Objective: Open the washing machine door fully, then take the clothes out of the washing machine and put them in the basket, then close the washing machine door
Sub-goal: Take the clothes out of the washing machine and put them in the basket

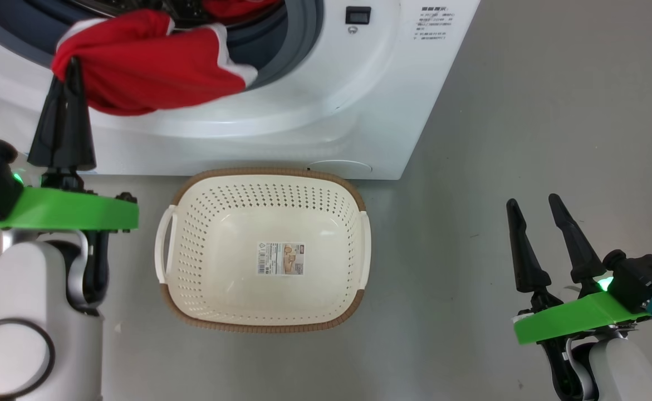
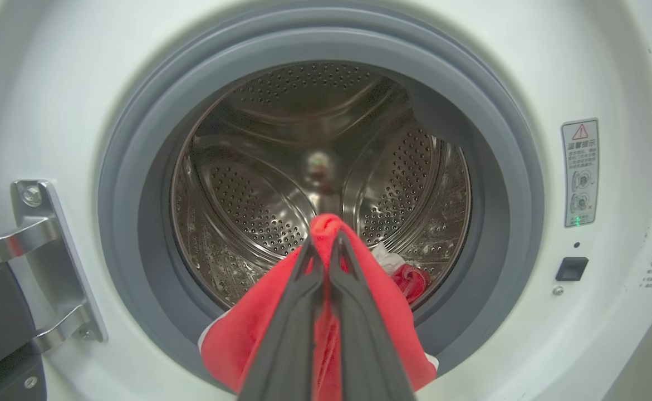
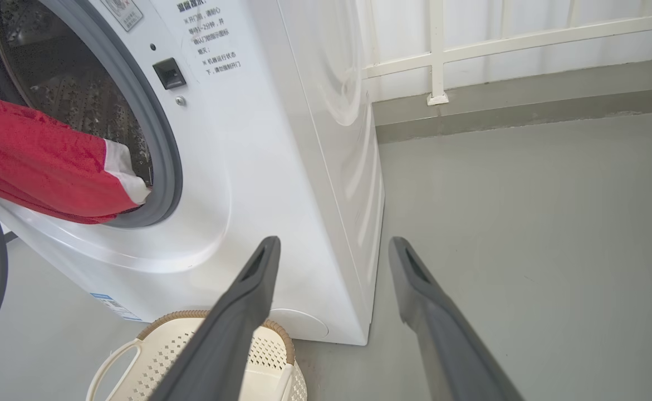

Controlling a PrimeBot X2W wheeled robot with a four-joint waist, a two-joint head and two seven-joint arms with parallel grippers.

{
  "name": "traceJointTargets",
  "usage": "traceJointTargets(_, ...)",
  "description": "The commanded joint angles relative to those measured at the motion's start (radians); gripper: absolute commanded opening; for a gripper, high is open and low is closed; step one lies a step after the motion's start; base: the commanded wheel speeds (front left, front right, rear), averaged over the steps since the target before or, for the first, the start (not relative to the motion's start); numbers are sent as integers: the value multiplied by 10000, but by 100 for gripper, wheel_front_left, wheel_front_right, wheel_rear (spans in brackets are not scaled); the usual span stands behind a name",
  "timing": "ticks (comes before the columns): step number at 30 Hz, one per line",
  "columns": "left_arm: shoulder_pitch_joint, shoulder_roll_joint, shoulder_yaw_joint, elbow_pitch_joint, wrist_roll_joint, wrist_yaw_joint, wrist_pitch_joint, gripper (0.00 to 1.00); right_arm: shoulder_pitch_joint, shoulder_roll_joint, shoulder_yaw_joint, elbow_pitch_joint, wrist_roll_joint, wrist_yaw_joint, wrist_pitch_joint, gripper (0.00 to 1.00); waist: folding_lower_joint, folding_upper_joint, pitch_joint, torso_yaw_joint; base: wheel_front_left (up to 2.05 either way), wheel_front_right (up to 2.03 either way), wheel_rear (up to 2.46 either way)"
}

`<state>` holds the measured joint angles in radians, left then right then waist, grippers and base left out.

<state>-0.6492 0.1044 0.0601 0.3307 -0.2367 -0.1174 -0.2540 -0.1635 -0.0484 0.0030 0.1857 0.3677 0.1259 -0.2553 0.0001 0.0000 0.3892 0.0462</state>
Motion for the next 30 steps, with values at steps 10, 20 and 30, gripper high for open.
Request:
traceJointTargets(10,614,118,303,-1329,114,-126,-78,0,152,-18,189,-203,-61,48,-65,100,-1,0,3,19,0,0,0)
traceJointTargets(20,1107,-2,-271,-1299,-113,-130,-78,0,131,-18,255,-225,-26,48,-65,100,-1,0,41,-14,0,0,0)
traceJointTargets(30,1728,-102,-1118,160,-137,-131,-78,0,83,-18,355,-255,44,48,-65,100,-1,0,241,-114,0,0,0)
